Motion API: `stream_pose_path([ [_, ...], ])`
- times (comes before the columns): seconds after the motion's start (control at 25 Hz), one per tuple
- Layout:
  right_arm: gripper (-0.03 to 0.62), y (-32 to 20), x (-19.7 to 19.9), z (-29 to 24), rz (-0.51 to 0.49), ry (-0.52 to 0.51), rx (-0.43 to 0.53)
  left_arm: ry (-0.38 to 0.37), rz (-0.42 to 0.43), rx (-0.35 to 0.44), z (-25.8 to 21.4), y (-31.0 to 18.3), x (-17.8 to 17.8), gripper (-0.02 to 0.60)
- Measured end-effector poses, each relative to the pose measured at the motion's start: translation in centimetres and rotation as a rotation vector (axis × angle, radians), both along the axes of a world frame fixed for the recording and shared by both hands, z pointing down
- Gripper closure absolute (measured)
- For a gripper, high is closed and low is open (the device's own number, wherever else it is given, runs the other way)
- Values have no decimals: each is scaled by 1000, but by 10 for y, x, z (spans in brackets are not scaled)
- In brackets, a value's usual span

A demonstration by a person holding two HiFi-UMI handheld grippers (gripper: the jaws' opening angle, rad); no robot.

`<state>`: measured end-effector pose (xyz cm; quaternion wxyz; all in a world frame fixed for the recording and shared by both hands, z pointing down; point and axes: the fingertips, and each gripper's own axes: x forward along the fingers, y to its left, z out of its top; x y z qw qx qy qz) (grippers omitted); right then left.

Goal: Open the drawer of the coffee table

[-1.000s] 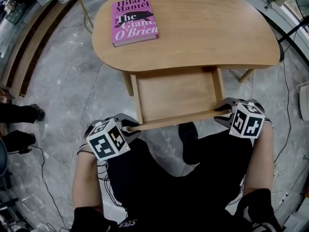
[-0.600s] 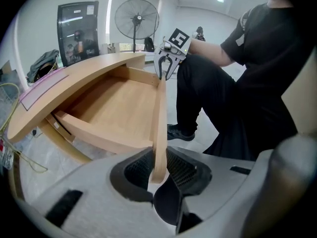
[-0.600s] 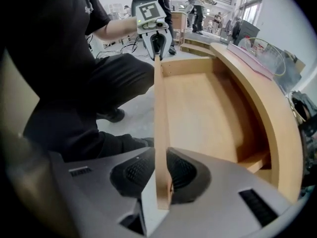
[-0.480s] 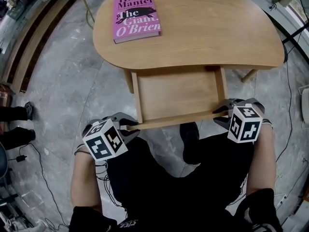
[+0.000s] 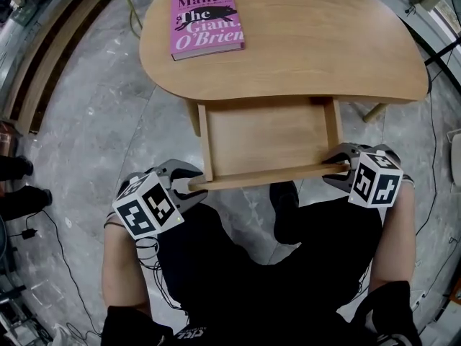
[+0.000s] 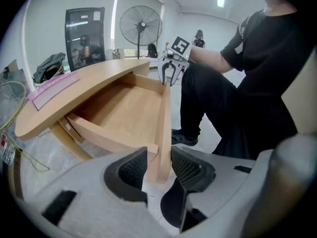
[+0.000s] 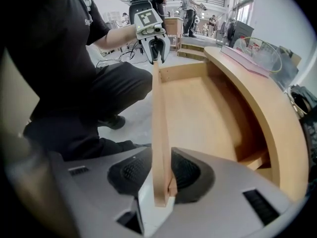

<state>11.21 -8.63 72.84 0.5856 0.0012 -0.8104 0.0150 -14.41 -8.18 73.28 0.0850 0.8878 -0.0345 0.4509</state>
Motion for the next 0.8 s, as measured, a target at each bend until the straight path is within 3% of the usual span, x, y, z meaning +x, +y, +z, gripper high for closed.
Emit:
stream_pose_path([
  [0.12, 468, -4, -3, -11, 1, -36, -11, 86, -16, 41, -27, -16, 3, 428],
  [0.2, 516, -14, -11, -22, 21, -92, 25, 140, -27, 65, -42, -27, 5, 464],
  [0.36, 524, -55, -18, -34, 51, -95, 253, 212, -96, 140, -59, -57, 12, 477],
  [0.48, 574, -87, -20, -48, 99, -69, 439, 272, -156, 202, -73, -78, 21, 485],
  [0.6, 588, -112, -35, -75, 203, -218, 565, 338, -239, 278, -87, -101, 26, 500],
  [0.68, 589, -117, -44, -87, 283, -360, 570, 395, -310, 318, -92, -113, 29, 518],
  [0.8, 589, -123, -43, -80, 325, -377, 583, 463, -425, 338, -97, -127, 33, 543],
])
